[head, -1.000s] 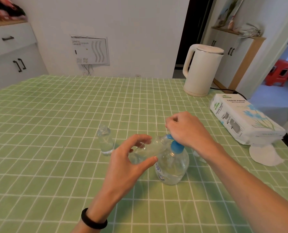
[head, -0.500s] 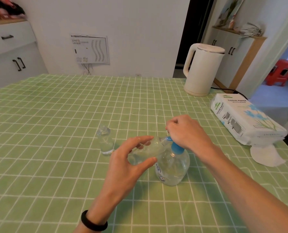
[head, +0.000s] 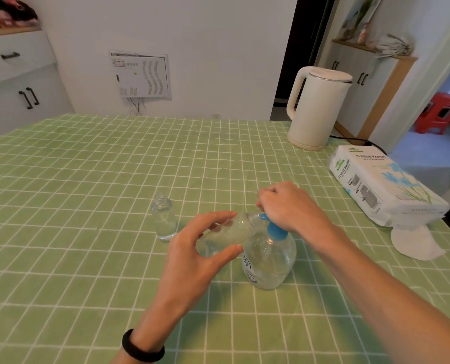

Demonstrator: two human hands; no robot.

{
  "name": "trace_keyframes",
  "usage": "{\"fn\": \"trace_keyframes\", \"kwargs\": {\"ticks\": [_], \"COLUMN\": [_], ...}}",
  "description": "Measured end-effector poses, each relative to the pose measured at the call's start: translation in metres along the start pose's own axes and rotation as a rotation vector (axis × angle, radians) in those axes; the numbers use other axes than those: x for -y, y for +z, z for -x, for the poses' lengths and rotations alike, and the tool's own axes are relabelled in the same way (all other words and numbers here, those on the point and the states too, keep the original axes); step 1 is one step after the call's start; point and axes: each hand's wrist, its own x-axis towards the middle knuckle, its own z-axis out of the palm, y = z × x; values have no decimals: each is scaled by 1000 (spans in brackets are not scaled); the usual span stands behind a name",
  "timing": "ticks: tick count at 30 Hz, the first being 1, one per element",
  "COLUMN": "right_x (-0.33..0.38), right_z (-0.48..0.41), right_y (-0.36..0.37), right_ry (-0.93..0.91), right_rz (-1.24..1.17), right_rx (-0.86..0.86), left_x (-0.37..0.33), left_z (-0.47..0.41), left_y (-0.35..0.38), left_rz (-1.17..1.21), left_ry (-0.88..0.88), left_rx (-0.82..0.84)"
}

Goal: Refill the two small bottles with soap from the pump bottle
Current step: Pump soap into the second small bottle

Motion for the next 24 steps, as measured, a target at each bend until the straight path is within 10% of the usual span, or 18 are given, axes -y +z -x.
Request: {"fn": "trace_keyframes", "kwargs": {"ticks": [24], "right_x": [6], "right_z": [12], "right_y": [-6], "right_ry": [17], "right_rz": [-73], "right_rx": [-5], "left_x": [0], "left_z": [3], "left_y": [1], "left_rz": [15], "left_ry": [-9], "left_rx": [-3]}}
